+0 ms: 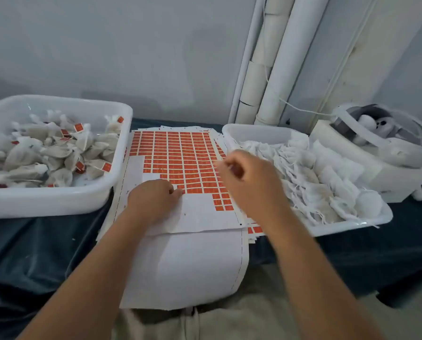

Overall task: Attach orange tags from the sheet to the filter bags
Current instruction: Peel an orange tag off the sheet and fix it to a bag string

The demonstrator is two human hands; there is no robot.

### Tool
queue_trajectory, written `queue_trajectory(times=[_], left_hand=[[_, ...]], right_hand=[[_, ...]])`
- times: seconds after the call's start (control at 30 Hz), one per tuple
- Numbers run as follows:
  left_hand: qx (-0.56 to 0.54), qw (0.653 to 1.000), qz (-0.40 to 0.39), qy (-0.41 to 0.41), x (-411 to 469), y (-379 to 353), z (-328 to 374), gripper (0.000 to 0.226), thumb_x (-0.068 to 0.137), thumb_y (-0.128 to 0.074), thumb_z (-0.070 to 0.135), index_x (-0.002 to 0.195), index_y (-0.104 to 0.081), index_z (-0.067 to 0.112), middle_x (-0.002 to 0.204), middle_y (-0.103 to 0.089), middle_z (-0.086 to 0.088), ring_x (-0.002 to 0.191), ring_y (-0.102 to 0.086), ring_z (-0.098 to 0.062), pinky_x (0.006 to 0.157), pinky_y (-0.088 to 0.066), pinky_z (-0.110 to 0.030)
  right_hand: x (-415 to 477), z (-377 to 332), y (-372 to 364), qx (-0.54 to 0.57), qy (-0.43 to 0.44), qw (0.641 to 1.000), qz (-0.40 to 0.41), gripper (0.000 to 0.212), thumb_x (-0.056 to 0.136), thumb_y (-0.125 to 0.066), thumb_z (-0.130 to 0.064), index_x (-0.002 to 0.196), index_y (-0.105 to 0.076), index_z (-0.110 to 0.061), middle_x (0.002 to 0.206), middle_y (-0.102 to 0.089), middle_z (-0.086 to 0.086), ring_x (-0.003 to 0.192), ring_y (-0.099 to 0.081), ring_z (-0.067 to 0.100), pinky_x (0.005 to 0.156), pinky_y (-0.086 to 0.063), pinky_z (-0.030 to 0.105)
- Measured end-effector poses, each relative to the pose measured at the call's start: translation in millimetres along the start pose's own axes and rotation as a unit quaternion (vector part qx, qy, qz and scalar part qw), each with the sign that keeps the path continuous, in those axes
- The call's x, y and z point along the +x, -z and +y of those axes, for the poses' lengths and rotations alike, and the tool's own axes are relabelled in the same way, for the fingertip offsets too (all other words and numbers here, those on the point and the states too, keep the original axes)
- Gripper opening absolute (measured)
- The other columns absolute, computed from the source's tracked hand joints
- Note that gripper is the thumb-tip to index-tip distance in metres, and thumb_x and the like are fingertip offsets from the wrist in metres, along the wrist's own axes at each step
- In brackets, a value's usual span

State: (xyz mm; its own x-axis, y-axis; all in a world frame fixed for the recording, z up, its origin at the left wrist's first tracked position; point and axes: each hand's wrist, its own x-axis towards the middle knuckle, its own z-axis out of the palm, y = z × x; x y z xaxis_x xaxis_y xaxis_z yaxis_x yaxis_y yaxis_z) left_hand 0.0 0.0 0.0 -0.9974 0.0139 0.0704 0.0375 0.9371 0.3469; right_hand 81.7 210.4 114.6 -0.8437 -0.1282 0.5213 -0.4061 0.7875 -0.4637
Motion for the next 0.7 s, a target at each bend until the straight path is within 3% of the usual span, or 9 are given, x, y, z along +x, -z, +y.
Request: queue_trajectory(times=[0.07, 0.13, 0.23, 0.3, 0.43, 0.5, 0.57, 0.6, 0.7], left_hand=[[0.012, 0.998, 0.050, 0.040, -3.2, -3.9, 1.9, 0.050, 0.101, -0.039, 0.059, 0.072, -0.063, 0.025, 0.068, -0.063, 0.010, 0.067, -0.060, -0.009, 0.067, -0.050, -0.032], [0.043, 0.990, 0.122, 0.049, -12.6, -12.0, 7.1, 0.052, 0.099, -0.039, 0.055, 0.063, -0.060, 0.024, 0.057, -0.058, 0.010, 0.055, -0.056, -0.007, 0.057, -0.044, -0.027], [0.044, 0.991, 0.122, 0.040, -11.3, -15.5, 3.9, 0.054, 0.099, -0.039, 0.057, 0.060, -0.059, 0.025, 0.053, -0.057, 0.010, 0.052, -0.054, -0.005, 0.055, -0.040, -0.026], [0.044, 0.992, 0.115, 0.041, -6.2, -17.6, -2.5, 0.054, 0.098, -0.038, 0.060, 0.062, -0.060, 0.027, 0.054, -0.058, 0.012, 0.053, -0.055, -0.004, 0.056, -0.042, -0.026], [0.043, 0.988, 0.138, 0.045, -3.9, -26.8, -4.8, 0.056, 0.096, -0.033, 0.064, 0.063, -0.060, 0.028, 0.053, -0.058, 0.014, 0.053, -0.055, -0.004, 0.062, -0.053, -0.029], [0.053, 0.986, 0.149, 0.046, -3.7, -29.5, -5.2, 0.057, 0.096, -0.032, 0.066, 0.062, -0.059, 0.028, 0.053, -0.057, 0.015, 0.052, -0.054, -0.004, 0.059, -0.050, -0.028], [0.060, 0.984, 0.161, 0.044, -3.7, -30.9, -5.5, 0.058, 0.096, -0.032, 0.066, 0.061, -0.058, 0.028, 0.052, -0.055, 0.015, 0.050, -0.053, -0.004, 0.057, -0.046, -0.026], [0.061, 0.983, 0.167, 0.040, -4.2, -31.5, -5.6, 0.058, 0.096, -0.033, 0.066, 0.060, -0.057, 0.028, 0.051, -0.055, 0.014, 0.049, -0.053, -0.004, 0.056, -0.045, -0.026], [0.070, 0.981, 0.180, 0.032, -5.0, -31.6, -5.3, 0.058, 0.096, -0.035, 0.065, 0.057, -0.057, 0.027, 0.046, -0.053, 0.014, 0.045, -0.052, -0.005, 0.050, -0.039, -0.022]], right_hand=[[8.6, 19.4, 31.3, -0.144, -0.053, 0.987, -0.051, 0.025, 0.100, -0.057, -0.045, 0.082, -0.064, -0.029, 0.073, -0.067, -0.013, 0.063, -0.059, 0.001, 0.053, -0.041, 0.023], [12.8, 46.4, 62.8, -0.259, -0.140, 0.940, -0.174, 0.030, 0.098, -0.058, -0.042, 0.077, -0.065, -0.022, 0.074, -0.069, -0.003, 0.065, -0.062, 0.013, 0.057, -0.046, 0.029], [9.0, 66.7, 67.6, -0.299, -0.209, 0.889, -0.276, 0.042, 0.094, -0.064, -0.046, 0.063, -0.054, -0.019, 0.063, -0.057, 0.005, 0.059, -0.058, 0.021, 0.061, -0.047, 0.036], [4.0, 73.9, 64.0, -0.269, -0.215, 0.904, -0.253, 0.041, 0.090, -0.068, -0.050, 0.066, -0.062, -0.018, 0.070, -0.067, 0.008, 0.066, -0.066, 0.024, 0.064, -0.053, 0.039], [-4.2, 98.3, 91.7, -0.175, -0.254, 0.942, -0.136, 0.023, 0.089, -0.070, -0.058, 0.082, -0.069, -0.037, 0.086, -0.071, -0.014, 0.076, -0.065, 0.006, 0.062, -0.047, 0.030], [-2.1, 122.7, 113.4, -0.195, -0.305, 0.921, -0.144, 0.020, 0.095, -0.068, -0.051, 0.098, -0.073, -0.032, 0.106, -0.073, -0.008, 0.090, -0.066, 0.011, 0.073, -0.050, 0.033], [-0.9, 145.4, 127.7, -0.233, -0.369, 0.880, -0.188, 0.034, 0.098, -0.067, -0.042, 0.124, -0.070, -0.020, 0.126, -0.070, 0.004, 0.107, -0.066, 0.023, 0.089, -0.053, 0.038], [-2.6, 156.3, 131.2, -0.244, -0.395, 0.861, -0.204, 0.036, 0.098, -0.067, -0.039, 0.125, -0.070, -0.015, 0.124, -0.070, 0.007, 0.108, -0.067, 0.026, 0.089, -0.053, 0.037], [-9.7, 176.9, 136.7, -0.276, -0.414, 0.836, -0.231, 0.036, 0.096, -0.069, -0.042, 0.083, -0.074, -0.009, 0.082, -0.070, 0.007, 0.084, -0.069, 0.024, 0.068, -0.047, 0.032]])
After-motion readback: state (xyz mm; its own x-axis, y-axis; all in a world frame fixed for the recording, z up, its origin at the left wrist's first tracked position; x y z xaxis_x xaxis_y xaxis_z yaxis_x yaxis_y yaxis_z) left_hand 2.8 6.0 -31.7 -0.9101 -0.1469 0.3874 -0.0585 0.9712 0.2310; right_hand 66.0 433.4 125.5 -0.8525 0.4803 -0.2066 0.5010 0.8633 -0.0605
